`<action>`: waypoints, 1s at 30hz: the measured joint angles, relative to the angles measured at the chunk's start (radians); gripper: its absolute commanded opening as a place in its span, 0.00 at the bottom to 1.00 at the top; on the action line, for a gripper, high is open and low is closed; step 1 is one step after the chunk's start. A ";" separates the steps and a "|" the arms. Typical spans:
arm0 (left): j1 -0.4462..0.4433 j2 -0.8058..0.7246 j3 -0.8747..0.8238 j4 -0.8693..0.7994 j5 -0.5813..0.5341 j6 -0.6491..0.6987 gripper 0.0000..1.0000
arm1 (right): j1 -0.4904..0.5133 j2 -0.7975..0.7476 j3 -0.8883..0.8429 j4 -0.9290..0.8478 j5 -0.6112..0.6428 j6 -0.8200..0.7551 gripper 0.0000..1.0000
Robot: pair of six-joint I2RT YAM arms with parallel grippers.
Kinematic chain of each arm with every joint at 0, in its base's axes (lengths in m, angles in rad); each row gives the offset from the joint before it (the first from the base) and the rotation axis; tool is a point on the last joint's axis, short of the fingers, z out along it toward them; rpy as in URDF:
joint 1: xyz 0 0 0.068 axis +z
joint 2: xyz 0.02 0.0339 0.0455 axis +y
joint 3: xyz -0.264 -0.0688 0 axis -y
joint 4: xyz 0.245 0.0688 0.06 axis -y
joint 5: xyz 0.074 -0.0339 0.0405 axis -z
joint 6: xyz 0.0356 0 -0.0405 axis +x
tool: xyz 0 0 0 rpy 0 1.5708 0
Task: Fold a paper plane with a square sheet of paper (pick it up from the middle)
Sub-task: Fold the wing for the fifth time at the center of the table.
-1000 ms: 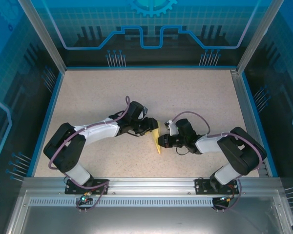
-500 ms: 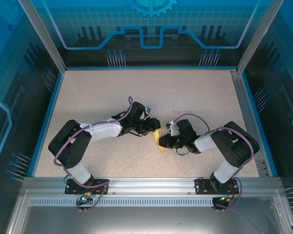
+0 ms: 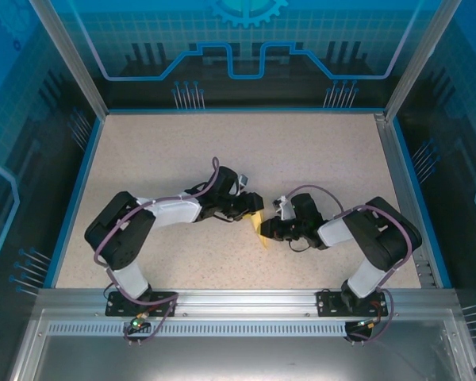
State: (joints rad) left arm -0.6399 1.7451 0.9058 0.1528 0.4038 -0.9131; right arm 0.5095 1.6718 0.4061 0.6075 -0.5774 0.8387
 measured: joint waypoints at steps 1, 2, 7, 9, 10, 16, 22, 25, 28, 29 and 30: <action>0.000 0.011 0.000 0.004 0.002 0.000 0.51 | 0.000 0.001 0.000 0.000 -0.001 0.000 0.11; -0.001 0.022 0.000 0.007 0.002 0.000 0.51 | 0.000 0.001 0.000 0.000 -0.002 0.000 0.12; -0.001 0.051 0.000 0.017 0.002 0.000 0.51 | 0.000 -0.003 0.000 0.001 -0.008 -0.001 0.19; -0.001 0.058 0.001 0.018 0.002 0.000 0.51 | 0.000 -0.013 0.000 -0.009 -0.007 -0.005 0.21; -0.001 0.059 0.002 0.018 0.002 0.000 0.51 | 0.000 -0.019 0.000 -0.017 -0.006 -0.009 0.23; -0.001 0.068 0.008 0.018 0.001 0.004 0.50 | 0.003 -0.065 0.003 -0.095 0.025 -0.048 0.26; -0.001 0.074 0.019 0.018 0.001 0.006 0.51 | 0.013 -0.075 0.014 -0.148 0.071 -0.071 0.14; -0.001 0.074 0.024 0.017 0.001 0.007 0.51 | 0.013 -0.075 0.014 -0.154 0.084 -0.072 0.11; -0.001 0.074 0.029 0.016 -0.003 0.012 0.52 | 0.013 -0.075 0.014 -0.158 0.095 -0.067 0.08; -0.001 0.074 0.031 0.015 -0.003 0.017 0.53 | 0.013 -0.075 0.014 -0.158 0.097 -0.063 0.07; -0.001 0.074 0.034 0.014 -0.005 0.022 0.54 | 0.013 -0.075 0.014 -0.158 0.098 -0.056 0.07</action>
State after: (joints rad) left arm -0.6407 1.8191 0.9394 0.1665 0.3988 -0.8909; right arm 0.5228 1.5970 0.4202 0.4496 -0.4793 0.7822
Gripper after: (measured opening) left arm 0.524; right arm 0.079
